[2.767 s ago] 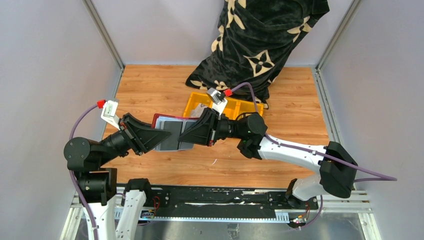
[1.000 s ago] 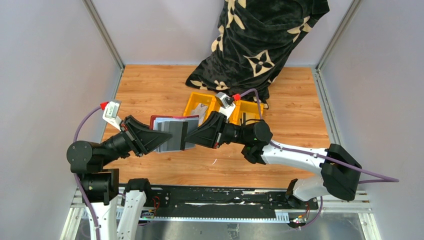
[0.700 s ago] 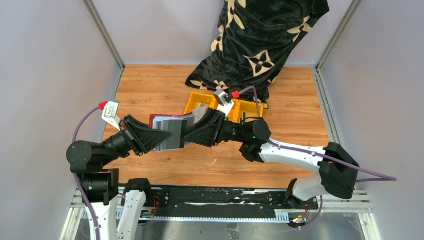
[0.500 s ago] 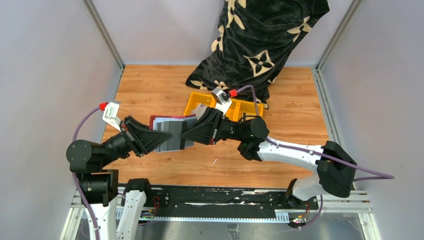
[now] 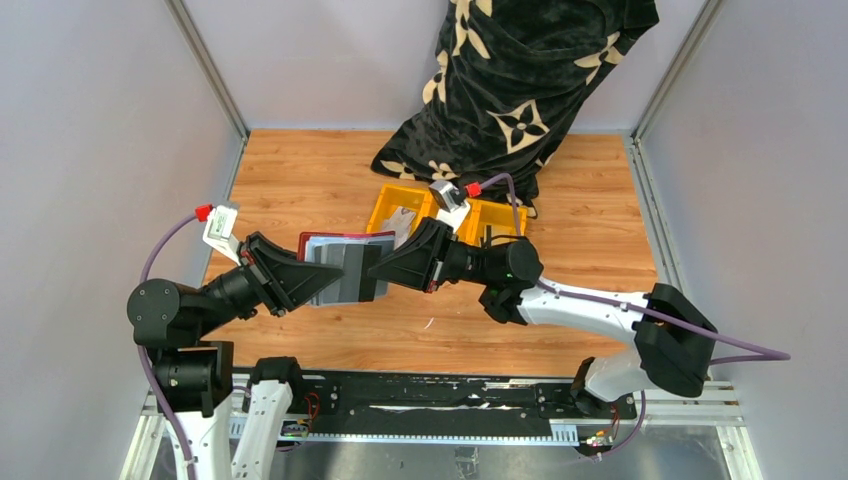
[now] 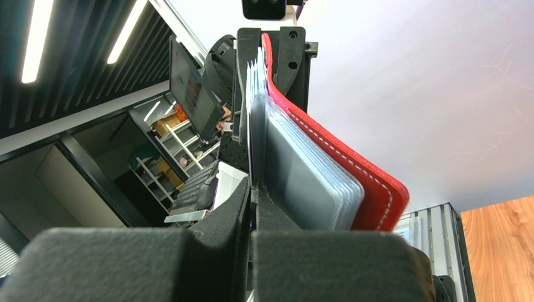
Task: Take the credit cards out of the card holder
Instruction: Remove the credit card from the card holder, then place the credit card in the storage box.
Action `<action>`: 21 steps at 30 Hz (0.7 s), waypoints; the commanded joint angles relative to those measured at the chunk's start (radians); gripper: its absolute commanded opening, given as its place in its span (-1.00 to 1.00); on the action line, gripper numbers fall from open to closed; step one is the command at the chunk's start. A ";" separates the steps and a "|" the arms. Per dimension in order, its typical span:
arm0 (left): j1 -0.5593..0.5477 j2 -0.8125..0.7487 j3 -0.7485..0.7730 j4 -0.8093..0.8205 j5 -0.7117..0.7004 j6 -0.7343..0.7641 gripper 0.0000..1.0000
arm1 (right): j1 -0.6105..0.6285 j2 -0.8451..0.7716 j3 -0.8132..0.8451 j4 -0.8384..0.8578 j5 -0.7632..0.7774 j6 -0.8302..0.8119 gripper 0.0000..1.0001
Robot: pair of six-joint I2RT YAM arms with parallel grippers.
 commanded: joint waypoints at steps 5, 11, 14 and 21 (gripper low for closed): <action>-0.006 0.015 0.053 -0.003 0.011 0.028 -0.66 | -0.076 -0.101 -0.081 0.026 -0.020 0.019 -1.00; -0.006 0.025 0.068 -0.053 -0.009 0.099 -0.68 | -0.296 -0.292 -0.155 -0.232 -0.098 -0.003 -1.00; -0.006 0.036 0.078 -0.094 -0.020 0.143 -0.68 | -0.426 -0.392 -0.131 -0.610 -0.125 -0.129 -1.00; -0.006 0.055 0.096 -0.146 -0.027 0.211 -0.70 | -0.591 -0.390 -0.061 -1.118 -0.031 -0.425 -1.00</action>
